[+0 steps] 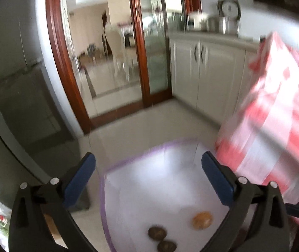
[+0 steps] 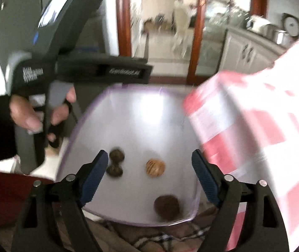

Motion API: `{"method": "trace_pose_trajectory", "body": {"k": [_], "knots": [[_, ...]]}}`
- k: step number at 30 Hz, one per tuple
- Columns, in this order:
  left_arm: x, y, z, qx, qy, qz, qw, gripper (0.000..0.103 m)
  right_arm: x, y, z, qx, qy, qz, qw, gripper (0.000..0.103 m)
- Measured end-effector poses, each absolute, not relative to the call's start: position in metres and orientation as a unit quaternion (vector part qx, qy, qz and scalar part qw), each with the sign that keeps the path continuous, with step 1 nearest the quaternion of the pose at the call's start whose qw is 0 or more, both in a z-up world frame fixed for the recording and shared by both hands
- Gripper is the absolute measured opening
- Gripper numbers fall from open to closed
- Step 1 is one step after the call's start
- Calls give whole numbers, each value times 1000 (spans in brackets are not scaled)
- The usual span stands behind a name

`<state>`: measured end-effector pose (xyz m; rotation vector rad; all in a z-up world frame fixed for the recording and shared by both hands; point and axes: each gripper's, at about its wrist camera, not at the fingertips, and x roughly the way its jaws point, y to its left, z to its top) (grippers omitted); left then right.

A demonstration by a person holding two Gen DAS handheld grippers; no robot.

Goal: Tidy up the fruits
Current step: 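Move both tools back over the tablecloth toward the remaining fruits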

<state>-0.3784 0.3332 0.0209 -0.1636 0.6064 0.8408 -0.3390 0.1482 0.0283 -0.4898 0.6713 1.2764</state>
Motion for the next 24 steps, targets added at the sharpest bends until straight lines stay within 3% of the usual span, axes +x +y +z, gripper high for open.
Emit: {"method": "trace_pose_trajectory", "body": {"k": [6, 12, 24], "knots": [[-355, 314, 69, -74, 227, 364, 900, 101, -291, 91, 92, -112, 269, 515, 806, 88], [-302, 264, 93, -76, 214, 274, 935, 101, -207, 3, 123, -7, 273, 370, 888, 88], [-95, 126, 58, -31, 323, 61, 944, 101, -61, -195, 70, 136, 349, 88, 923, 88]]}}
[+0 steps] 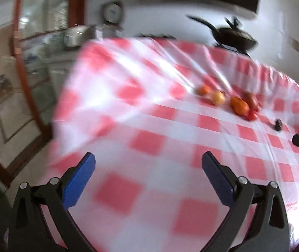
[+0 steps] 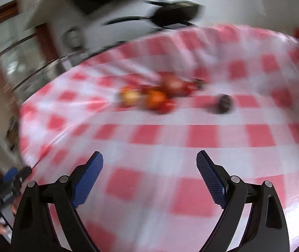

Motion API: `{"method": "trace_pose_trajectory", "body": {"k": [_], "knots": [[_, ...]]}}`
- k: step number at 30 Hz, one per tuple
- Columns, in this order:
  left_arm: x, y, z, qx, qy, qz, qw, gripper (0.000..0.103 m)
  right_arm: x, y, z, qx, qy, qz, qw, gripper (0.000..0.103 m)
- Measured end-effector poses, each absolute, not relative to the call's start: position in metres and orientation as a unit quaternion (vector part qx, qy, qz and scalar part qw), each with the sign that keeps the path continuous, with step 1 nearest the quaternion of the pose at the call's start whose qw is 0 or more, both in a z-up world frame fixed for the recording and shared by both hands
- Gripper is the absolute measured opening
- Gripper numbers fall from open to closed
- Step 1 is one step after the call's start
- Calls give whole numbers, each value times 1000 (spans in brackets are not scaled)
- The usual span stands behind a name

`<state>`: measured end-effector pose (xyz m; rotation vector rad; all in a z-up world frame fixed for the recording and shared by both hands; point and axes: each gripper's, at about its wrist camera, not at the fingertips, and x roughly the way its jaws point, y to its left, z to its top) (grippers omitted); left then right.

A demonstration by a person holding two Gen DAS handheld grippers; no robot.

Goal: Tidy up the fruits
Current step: 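Move both tools back over the tablecloth toward the remaining fruits, then grasp the yellow grapefruit with the left tool while the right tool grasps a mangosteen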

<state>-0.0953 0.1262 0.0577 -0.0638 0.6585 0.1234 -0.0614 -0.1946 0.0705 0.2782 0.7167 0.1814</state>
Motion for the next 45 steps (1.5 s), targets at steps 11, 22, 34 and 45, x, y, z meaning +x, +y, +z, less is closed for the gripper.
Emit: {"method": "trace_pose_trajectory", "body": {"k": [11, 22, 34, 45], "knots": [[26, 46, 32, -42, 378, -26, 924, 101, 42, -290, 28, 168, 408, -38, 897, 87], [115, 14, 20, -62, 387, -36, 919, 101, 109, -278, 16, 111, 432, -49, 893, 55], [198, -12, 0, -42, 423, -7, 905, 80, 110, -279, 12, 116, 435, -47, 892, 54], [186, 13, -7, -103, 392, -45, 913, 46, 105, -293, 8, 173, 417, -26, 892, 41]]}}
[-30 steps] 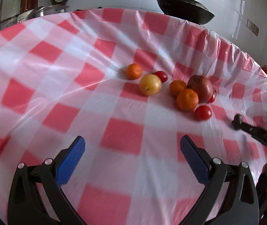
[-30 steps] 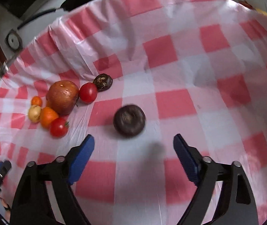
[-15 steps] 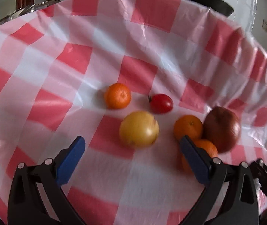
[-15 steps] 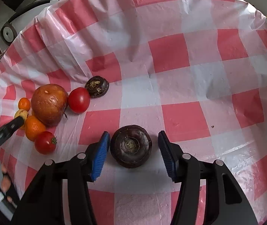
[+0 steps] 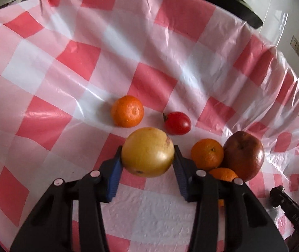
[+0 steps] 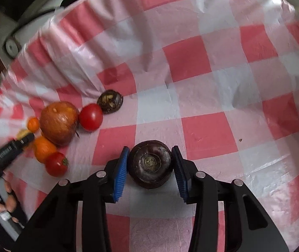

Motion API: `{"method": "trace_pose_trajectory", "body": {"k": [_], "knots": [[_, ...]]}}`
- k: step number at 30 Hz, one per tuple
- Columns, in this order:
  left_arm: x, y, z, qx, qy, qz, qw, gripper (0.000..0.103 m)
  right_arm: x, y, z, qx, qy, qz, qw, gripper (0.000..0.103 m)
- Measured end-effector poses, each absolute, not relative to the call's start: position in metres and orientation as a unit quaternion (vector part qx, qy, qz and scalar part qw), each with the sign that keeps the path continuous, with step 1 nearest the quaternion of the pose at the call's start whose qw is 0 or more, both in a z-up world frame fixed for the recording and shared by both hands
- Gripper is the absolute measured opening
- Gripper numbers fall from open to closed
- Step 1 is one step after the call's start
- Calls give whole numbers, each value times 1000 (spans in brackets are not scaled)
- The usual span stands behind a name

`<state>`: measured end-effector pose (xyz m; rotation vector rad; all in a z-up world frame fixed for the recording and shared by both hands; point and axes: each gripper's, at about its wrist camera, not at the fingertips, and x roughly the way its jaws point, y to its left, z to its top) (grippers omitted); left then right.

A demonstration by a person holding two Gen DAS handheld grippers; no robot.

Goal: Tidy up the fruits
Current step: 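Grasp the yellow grapefruit with the left tool while the right tool grasps a mangosteen, then carry the grapefruit and mangosteen in both tools over the white bin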

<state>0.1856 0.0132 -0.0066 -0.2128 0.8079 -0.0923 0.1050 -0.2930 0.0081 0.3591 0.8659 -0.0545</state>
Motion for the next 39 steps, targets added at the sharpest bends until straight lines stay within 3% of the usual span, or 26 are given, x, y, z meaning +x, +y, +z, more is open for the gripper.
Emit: {"method": "trace_pose_trajectory", "body": {"k": [5, 14, 22, 31, 39], "knots": [[160, 29, -5, -125, 384, -34, 914, 46, 105, -302, 6, 207, 409, -13, 889, 41], [25, 69, 19, -160, 363, -6, 918, 46, 86, -309, 17, 221, 380, 2, 898, 41], [-109, 132, 37, -117, 352, 20, 928, 46, -17, -231, 43, 255, 368, 70, 891, 41], [-239, 230, 37, -151, 334, 70, 928, 46, -110, -75, 84, 116, 365, 205, 900, 41], [-310, 292, 15, -173, 337, 124, 917, 46, -169, 16, 82, 26, 369, 300, 880, 41]]}}
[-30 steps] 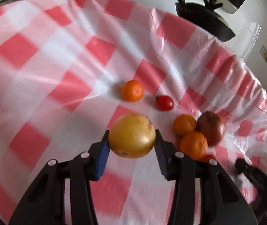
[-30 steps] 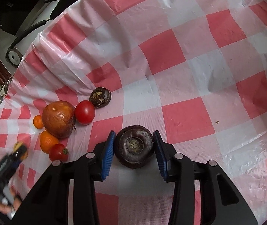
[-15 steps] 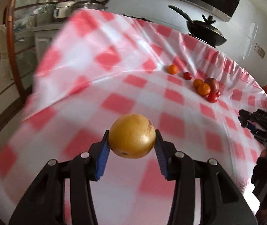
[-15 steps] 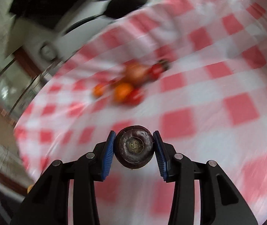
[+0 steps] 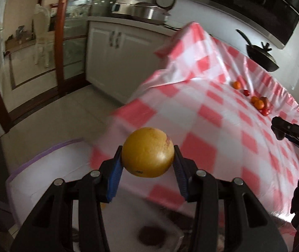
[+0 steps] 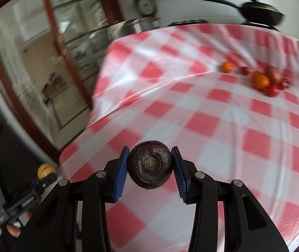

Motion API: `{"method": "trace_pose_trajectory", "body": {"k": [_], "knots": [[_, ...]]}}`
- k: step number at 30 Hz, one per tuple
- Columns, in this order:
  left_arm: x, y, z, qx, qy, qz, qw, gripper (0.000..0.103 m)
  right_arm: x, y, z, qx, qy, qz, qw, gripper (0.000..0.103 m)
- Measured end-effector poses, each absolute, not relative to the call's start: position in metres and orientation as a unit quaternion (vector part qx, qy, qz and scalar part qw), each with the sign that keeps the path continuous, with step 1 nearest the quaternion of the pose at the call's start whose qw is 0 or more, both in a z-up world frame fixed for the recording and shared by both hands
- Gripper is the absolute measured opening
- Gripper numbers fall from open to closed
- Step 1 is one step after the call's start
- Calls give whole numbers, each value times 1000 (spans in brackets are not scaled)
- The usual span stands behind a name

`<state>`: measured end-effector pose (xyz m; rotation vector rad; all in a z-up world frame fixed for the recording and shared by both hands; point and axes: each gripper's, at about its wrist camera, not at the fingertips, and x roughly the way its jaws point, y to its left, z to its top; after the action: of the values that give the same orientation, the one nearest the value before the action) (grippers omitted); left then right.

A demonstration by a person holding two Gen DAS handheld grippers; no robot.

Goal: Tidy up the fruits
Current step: 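Carry the grapefruit and mangosteen in both tools over the white bin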

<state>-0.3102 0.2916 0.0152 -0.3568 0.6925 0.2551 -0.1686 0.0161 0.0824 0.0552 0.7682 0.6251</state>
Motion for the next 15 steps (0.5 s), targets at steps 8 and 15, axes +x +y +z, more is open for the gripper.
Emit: {"method": "trace_pose_trajectory", "body": {"k": [8, 15], "knots": [[-356, 329, -15, -198, 356, 162, 899, 46, -227, 89, 70, -54, 367, 393, 841, 41], [-392, 346, -44, -212, 381, 187, 880, 46, -285, 139, 54, -124, 359, 471, 796, 41]]}}
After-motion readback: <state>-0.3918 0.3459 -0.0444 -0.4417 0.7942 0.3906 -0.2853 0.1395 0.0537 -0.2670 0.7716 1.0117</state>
